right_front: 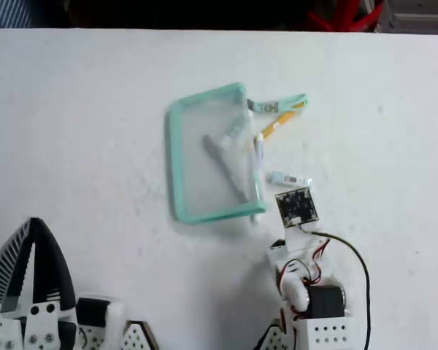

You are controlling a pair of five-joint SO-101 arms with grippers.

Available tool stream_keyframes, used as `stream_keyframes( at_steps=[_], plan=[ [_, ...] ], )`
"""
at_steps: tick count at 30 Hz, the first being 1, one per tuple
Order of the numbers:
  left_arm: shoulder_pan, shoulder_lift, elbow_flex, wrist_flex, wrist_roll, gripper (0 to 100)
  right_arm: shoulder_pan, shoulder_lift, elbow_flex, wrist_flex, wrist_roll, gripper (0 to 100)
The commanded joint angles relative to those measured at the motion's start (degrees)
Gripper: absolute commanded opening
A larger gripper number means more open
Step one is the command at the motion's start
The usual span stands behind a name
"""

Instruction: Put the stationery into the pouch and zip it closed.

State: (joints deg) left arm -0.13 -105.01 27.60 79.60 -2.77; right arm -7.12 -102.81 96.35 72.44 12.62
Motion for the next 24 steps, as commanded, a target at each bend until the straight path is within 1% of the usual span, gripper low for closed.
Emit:
stream_keyframes(
  at_steps=[1,7,11,14,20,24],
  plan=[
    [0.5,0.7,-1.3,-2.7,0.6,2,0.0,-0.3,0.5,0.1,-0.5,1.9],
    [0.5,1.5,-1.9,-6.3,0.6,2,0.0,-0.3,0.5,0.1,-0.5,1.9],
    [0.5,7.3,-4.0,-6.6,0.7,2,0.0,-0.3,0.5,0.1,-0.5,1.9],
    [0.5,13.5,-8.2,-6.6,1.1,2,0.0,-0.3,0.5,0.1,-0.5,1.9],
    [1.0,23.2,-14.9,-4.8,8.2,2,0.0,-0.3,0.5,0.1,-0.4,1.9],
    [1.1,28.0,-15.6,-1.5,8.6,2,0.0,-0.3,0.5,0.1,-0.4,1.9]
  ],
)
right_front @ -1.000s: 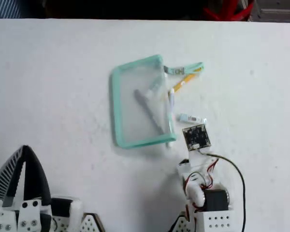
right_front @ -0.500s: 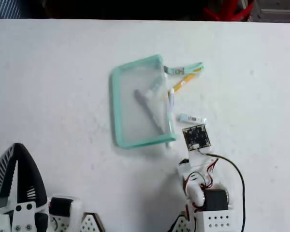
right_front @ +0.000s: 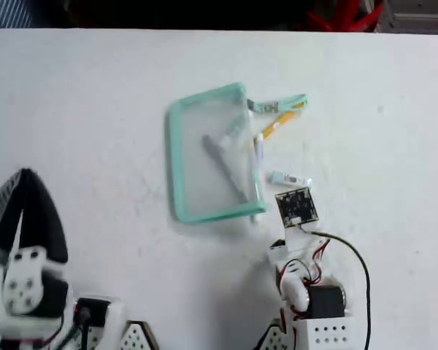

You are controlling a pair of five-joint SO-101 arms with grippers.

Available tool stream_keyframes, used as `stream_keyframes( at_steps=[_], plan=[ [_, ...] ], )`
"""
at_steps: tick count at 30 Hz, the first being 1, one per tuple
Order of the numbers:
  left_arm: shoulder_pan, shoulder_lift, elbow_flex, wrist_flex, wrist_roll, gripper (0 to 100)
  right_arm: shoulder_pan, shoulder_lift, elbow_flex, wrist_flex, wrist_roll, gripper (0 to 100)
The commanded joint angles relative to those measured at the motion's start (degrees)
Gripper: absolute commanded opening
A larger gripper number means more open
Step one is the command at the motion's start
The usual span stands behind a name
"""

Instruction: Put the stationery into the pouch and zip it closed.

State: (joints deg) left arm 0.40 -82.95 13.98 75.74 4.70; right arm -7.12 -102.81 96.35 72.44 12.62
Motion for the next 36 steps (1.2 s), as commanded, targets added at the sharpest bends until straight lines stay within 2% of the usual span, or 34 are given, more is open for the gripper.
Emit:
stream_keyframes(
  at_steps=[1,5,11,14,16,21,29,36],
  plan=[
    [0.6,7.1,-2.0,3.3,1.1,2,0.0,-0.3,0.5,0.1,-0.4,1.9],
    [4.9,10.3,-2.0,6.7,1.1,2,0.0,-0.3,0.5,0.1,-0.4,1.9],
    [22.9,11.4,-2.0,8.0,1.0,2,0.0,-0.3,0.5,0.1,-0.4,1.9],
    [28.0,11.6,-1.5,7.8,0.9,2,0.0,-0.3,0.5,0.1,-0.4,1.9],
    [28.2,11.6,-1.0,7.7,0.4,2,0.0,-0.3,0.5,0.1,-0.4,1.9],
    [28.2,11.6,5.0,7.7,-5.9,2,0.0,-0.3,0.5,0.1,-0.4,1.9],
    [28.2,13.1,7.9,4.4,-6.9,4,0.0,-0.3,0.5,0.1,-0.5,1.9],
    [28.2,28.7,-5.9,5.5,-6.4,6,0.0,-0.3,0.5,0.1,-0.5,1.9]
  ],
)
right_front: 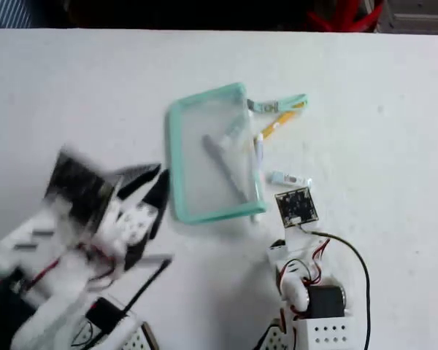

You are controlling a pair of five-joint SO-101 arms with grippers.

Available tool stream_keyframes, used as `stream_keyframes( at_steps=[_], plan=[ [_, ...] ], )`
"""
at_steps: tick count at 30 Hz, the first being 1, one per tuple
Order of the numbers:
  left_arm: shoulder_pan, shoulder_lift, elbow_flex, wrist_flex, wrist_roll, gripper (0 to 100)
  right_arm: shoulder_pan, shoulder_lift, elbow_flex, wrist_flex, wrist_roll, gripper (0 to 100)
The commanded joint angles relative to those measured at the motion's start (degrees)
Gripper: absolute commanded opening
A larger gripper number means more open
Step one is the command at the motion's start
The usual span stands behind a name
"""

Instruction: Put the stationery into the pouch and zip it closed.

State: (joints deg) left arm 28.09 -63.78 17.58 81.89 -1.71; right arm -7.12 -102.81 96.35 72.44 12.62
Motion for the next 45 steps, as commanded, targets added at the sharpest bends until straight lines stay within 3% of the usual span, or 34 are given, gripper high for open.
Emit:
stream_keyframes(
  at_steps=[1,14,23,28,41,45],
  plan=[
    [0.6,12.4,-12.1,0.3,0.0,6,0.0,-0.3,0.5,0.1,-0.5,1.9],
    [3.6,37.1,-35.2,4.6,0.1,6,0.0,-0.3,0.5,0.1,-0.5,1.9],
    [2.9,47.3,-35.9,10.6,-0.6,7,0.0,-0.3,0.5,0.1,-0.5,1.9],
    [2.1,47.5,-35.8,13.5,-9.1,11,0.0,-0.3,0.5,0.1,-0.5,1.9],
    [-3.7,48.0,-35.2,11.9,-5.8,11,0.0,-0.3,0.5,0.1,-0.4,2.1],
    [-3.6,48.0,-30.9,6.2,-1.6,25,0.0,-0.3,0.5,0.0,-0.2,2.1]
  ],
)
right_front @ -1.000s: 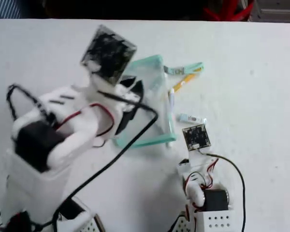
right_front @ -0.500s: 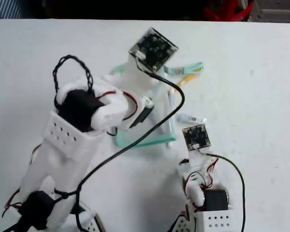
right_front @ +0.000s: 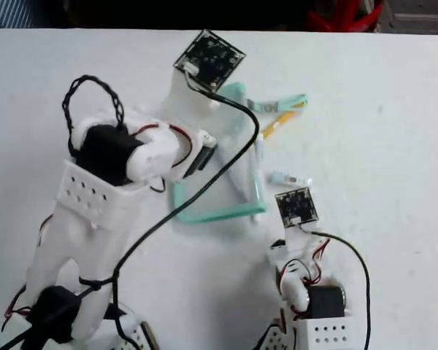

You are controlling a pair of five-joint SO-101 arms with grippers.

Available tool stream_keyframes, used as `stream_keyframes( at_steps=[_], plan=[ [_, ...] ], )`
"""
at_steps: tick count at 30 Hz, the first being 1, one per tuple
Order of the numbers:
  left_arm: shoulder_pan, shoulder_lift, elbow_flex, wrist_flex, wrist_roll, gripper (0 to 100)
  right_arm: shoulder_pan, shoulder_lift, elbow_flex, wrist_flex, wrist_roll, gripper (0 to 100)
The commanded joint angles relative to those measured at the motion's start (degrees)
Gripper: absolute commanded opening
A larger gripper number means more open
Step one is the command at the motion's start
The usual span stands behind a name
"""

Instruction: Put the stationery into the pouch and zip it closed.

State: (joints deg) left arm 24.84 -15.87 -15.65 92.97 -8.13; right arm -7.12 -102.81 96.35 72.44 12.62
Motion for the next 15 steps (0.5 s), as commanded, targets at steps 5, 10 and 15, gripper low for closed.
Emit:
stream_keyframes(
  at_steps=[5,10,15],
  plan=[
    [3.6,0.0,5.4,-7.6,6.4,28,0.0,-0.3,0.5,0.0,-0.2,2.1],
    [9.6,0.1,5.8,-12.4,4.7,27,0.0,-0.3,0.5,0.0,-0.2,2.1],
    [9.5,0.1,11.4,-19.3,5.1,29,0.0,-0.3,0.5,0.0,-0.2,2.1]
  ],
)
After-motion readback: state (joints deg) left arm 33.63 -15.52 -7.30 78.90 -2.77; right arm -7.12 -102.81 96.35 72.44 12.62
